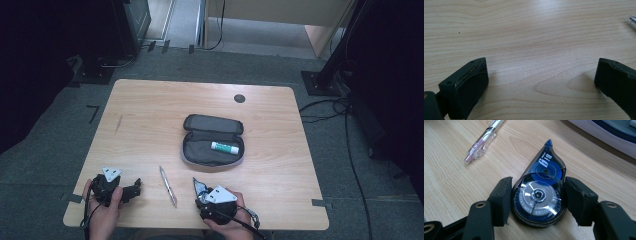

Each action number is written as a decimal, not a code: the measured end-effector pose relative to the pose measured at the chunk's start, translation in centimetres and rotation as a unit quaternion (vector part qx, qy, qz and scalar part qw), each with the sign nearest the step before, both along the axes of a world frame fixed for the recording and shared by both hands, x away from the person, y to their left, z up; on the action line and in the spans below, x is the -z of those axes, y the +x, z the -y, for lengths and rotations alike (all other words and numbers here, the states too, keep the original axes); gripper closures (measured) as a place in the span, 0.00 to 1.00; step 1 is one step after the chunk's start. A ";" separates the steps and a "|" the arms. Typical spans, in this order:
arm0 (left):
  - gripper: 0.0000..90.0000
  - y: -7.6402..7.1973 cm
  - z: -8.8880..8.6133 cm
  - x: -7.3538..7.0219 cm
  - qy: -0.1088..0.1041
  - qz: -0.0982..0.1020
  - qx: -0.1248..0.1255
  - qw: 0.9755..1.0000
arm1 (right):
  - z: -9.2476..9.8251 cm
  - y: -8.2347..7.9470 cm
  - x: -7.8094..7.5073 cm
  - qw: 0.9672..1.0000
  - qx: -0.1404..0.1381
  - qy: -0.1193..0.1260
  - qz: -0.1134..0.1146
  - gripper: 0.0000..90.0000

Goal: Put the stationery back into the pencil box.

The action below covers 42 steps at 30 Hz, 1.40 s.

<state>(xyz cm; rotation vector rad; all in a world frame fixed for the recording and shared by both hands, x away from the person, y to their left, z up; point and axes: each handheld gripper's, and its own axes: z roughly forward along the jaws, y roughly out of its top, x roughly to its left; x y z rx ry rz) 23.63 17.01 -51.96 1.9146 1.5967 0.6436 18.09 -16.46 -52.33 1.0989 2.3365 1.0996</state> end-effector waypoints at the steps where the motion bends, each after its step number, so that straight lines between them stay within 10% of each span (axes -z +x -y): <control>1: 0.00 0.0 0.0 0.0 0.000 0.000 0.000 1.000 | 0.0 0.0 0.0 1.000 -0.001 0.001 0.000 0.47; 30: 0.00 0.0 0.0 0.0 0.000 0.000 0.000 1.000 | 2.3 1.1 -3.2 0.999 -0.010 0.028 0.021 0.47; 42: 0.00 0.0 0.0 0.0 0.000 0.000 0.000 1.000 | 3.9 4.5 -5.7 0.999 -0.004 0.027 0.036 0.47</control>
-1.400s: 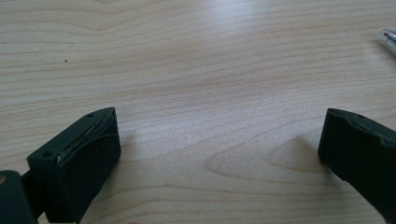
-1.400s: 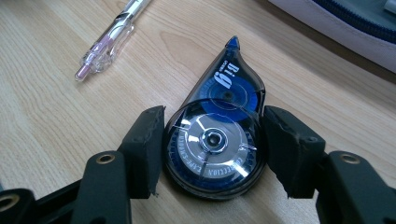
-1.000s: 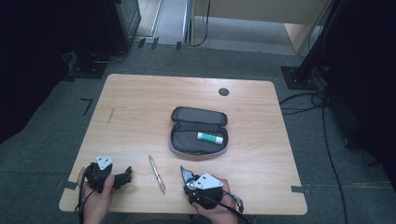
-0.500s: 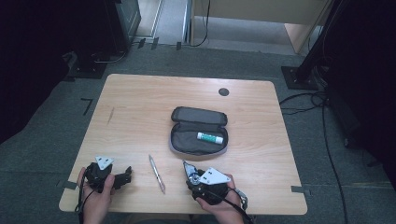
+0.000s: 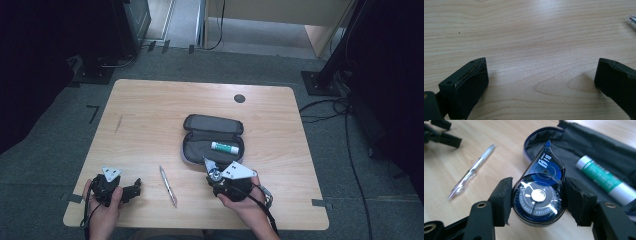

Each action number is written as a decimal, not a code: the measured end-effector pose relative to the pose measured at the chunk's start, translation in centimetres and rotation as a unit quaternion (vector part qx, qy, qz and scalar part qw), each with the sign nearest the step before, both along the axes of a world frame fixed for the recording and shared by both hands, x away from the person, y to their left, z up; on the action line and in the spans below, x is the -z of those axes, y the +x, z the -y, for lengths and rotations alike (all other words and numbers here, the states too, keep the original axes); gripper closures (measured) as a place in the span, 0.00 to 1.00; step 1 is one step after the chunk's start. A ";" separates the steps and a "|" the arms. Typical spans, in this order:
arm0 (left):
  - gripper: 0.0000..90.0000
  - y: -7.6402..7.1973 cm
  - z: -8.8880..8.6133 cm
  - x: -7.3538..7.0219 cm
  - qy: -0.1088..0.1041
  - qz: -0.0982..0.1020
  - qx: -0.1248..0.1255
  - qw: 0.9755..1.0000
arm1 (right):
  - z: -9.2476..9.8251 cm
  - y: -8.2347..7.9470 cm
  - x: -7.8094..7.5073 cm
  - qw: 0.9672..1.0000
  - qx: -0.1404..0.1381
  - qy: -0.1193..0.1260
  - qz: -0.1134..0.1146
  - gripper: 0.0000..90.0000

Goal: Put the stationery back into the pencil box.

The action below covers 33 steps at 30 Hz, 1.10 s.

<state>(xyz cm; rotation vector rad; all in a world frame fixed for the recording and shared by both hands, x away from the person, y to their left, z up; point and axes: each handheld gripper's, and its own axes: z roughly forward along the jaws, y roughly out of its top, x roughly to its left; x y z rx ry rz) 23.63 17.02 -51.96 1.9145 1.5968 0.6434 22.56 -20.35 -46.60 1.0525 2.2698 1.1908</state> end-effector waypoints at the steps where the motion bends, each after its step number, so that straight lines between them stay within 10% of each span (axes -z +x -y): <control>1: 0.00 0.0 0.0 0.0 0.000 0.000 0.000 1.000 | 0.1 0.4 -0.2 1.000 0.000 0.001 -0.002 0.47; 19: 0.00 0.0 0.0 0.0 0.001 -0.001 0.001 1.000 | -1.8 8.1 1.0 0.999 -0.001 0.009 -0.035 0.47; 33: 0.00 0.0 0.0 0.0 0.001 0.000 0.002 1.000 | -2.3 10.1 2.0 0.999 0.015 0.004 -0.051 0.46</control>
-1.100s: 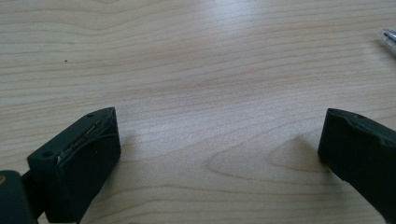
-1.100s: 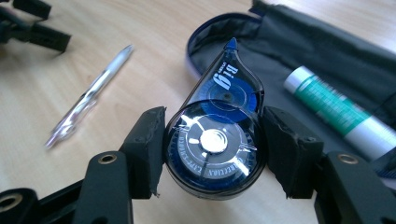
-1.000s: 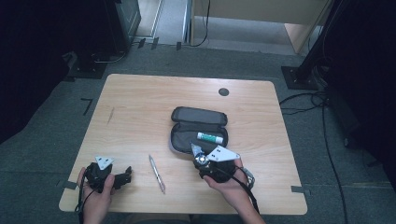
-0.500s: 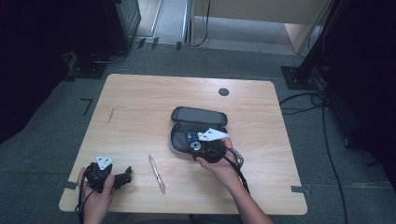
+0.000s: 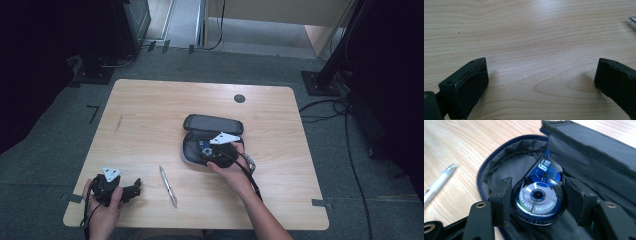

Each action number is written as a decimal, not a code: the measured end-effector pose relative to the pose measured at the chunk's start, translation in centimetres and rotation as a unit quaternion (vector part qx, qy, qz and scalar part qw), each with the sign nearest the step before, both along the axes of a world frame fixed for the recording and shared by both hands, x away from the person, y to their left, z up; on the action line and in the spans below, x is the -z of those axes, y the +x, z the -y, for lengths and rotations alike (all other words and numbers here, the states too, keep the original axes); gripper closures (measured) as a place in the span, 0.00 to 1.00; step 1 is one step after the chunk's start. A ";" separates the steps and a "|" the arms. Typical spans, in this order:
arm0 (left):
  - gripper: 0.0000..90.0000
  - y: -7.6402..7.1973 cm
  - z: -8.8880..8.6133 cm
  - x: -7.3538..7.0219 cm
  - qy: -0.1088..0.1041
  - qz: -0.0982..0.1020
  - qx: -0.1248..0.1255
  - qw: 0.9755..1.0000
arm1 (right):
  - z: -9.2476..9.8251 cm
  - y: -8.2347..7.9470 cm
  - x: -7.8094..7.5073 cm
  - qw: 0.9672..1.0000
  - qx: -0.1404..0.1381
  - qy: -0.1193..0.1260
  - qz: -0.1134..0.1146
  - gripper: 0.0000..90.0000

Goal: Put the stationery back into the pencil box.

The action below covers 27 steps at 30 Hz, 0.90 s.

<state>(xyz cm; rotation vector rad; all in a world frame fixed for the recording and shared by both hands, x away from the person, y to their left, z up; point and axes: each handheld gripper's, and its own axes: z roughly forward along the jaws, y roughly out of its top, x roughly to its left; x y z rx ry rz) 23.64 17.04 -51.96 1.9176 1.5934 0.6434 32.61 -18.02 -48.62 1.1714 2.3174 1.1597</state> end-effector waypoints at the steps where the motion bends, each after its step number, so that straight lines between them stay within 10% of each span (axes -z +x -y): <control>1: 0.00 0.0 0.0 0.0 0.000 0.000 0.000 1.000 | 0.1 0.0 0.0 1.000 0.002 0.000 0.001 0.46; 11: 0.00 0.0 0.0 0.0 0.000 -0.001 0.000 1.000 | 0.0 -0.8 -1.4 1.000 0.011 0.020 0.009 0.39; 27: 0.00 0.0 0.0 0.0 -0.001 0.000 -0.001 1.000 | -5.3 -4.8 -2.4 0.997 -0.053 0.053 0.019 0.57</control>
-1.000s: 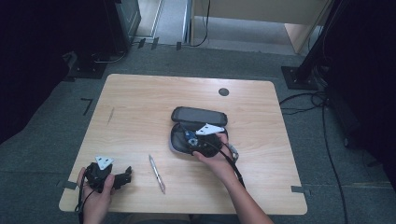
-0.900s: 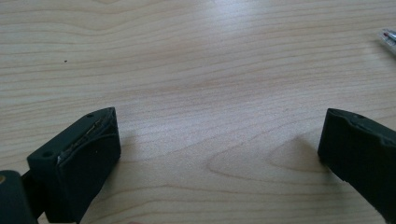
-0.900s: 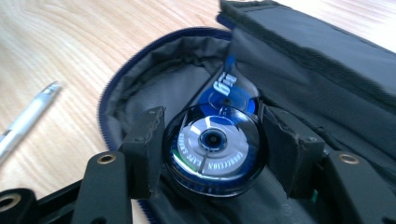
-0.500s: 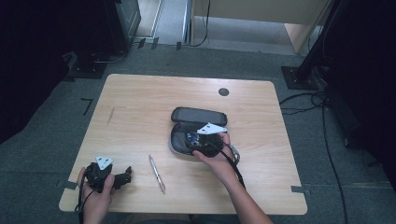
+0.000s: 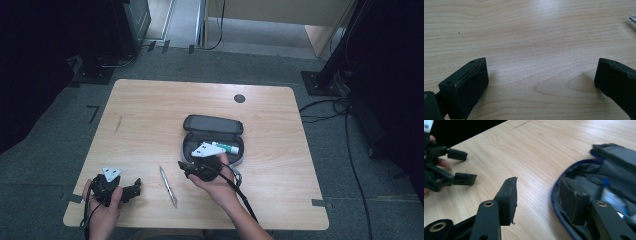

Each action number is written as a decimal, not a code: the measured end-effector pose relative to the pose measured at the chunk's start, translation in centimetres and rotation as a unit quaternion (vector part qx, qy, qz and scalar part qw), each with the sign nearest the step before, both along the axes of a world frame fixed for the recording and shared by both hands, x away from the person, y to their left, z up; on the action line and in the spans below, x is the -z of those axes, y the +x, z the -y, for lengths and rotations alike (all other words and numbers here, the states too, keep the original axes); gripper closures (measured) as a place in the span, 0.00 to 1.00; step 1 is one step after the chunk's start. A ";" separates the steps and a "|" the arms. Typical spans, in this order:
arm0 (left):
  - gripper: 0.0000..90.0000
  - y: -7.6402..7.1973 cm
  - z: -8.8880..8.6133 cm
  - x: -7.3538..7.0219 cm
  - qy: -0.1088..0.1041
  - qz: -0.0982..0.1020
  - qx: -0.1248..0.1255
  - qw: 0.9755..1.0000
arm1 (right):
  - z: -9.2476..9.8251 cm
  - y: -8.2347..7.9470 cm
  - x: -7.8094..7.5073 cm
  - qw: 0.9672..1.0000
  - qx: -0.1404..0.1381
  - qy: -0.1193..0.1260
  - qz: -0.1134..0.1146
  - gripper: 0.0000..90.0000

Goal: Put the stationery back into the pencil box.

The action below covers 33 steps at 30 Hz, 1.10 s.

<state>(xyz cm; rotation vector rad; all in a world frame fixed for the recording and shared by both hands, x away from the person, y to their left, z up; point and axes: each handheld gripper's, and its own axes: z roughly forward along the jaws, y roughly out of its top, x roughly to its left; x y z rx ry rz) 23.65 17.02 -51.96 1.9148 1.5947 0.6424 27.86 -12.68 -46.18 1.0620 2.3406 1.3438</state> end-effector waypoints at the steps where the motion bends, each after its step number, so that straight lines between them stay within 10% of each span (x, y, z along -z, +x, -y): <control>1: 0.00 0.0 0.0 0.0 0.000 0.000 0.000 1.000 | -0.3 -0.1 0.1 1.000 -0.003 0.001 -0.001 0.59; 33: 0.00 0.0 0.0 0.0 0.000 0.000 0.000 1.000 | -7.0 -1.0 4.8 0.997 -0.017 -0.027 -0.063 0.76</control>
